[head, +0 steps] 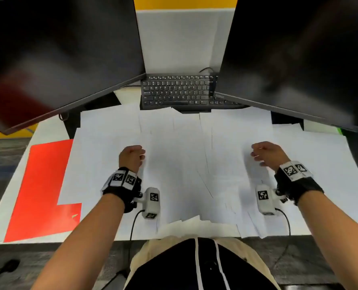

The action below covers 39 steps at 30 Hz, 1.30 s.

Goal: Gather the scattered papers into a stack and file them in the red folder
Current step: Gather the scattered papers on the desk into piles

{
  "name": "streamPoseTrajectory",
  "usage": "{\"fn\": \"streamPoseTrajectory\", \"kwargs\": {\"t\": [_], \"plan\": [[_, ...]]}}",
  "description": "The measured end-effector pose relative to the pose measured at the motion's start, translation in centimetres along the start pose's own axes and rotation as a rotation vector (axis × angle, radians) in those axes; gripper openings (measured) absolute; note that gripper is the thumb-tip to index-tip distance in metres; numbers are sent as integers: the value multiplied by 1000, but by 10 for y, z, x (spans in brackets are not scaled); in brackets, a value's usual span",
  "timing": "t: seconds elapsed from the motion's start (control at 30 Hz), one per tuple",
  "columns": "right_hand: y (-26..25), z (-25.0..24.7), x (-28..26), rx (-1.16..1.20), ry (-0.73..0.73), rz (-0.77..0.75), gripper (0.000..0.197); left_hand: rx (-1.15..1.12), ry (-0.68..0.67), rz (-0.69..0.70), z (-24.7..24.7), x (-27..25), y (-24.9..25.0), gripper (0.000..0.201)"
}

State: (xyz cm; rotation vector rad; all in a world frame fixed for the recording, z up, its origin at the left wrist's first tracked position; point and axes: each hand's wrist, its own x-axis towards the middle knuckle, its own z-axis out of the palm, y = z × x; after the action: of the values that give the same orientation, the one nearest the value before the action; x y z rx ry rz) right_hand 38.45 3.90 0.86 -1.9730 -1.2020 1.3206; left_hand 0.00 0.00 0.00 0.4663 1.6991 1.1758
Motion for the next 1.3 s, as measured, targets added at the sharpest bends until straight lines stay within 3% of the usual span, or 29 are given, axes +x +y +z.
{"fn": "streamPoseTrajectory", "kwargs": {"t": [0.03, 0.1, 0.2, 0.27, 0.37, 0.53, 0.67, 0.83, 0.93, 1.03, 1.13, 1.3], "plan": [[4, -1, 9, -80, 96, 22, 12, 158, 67, 60, 2, 6, -2, 14], [9, -4, 25, -275, 283, 104, 36, 524, 156, 107, 7, 16, -6, 33], [14, -5, 32, -429, 322, 201, 79, 975, -8, 48, 16, 14, -13, 77], [19, -4, 38, -534, 294, 223, 109, 1182, -151, -33, 23, 13, -17, 92], [29, 5, 45, -653, 242, 243, 130, 1256, -215, -105, 34, 13, -22, 101], [23, 22, 40, -860, 74, 151, 142, 1233, -202, -127, 53, 9, -22, 105], [12, 50, 22, -944, 11, -1, 139, 1210, -199, -128, 68, 7, -24, 107], [-2, 89, 8, -966, -76, -74, 135, 1115, -197, -130, 75, 6, -20, 103], [-7, 96, 8, -819, -76, -94, 125, 915, -191, -89, 63, 10, -20, 97], [-15, 91, 14, -585, -48, -1, 107, 713, -53, -84, 49, 8, -22, 88], [-21, 99, 10, -505, -160, 56, 96, 658, -20, -147, 49, 4, -24, 85], [-21, 137, -13, -458, -281, -21, 75, 521, 19, -239, 44, 8, -15, 85]]}}
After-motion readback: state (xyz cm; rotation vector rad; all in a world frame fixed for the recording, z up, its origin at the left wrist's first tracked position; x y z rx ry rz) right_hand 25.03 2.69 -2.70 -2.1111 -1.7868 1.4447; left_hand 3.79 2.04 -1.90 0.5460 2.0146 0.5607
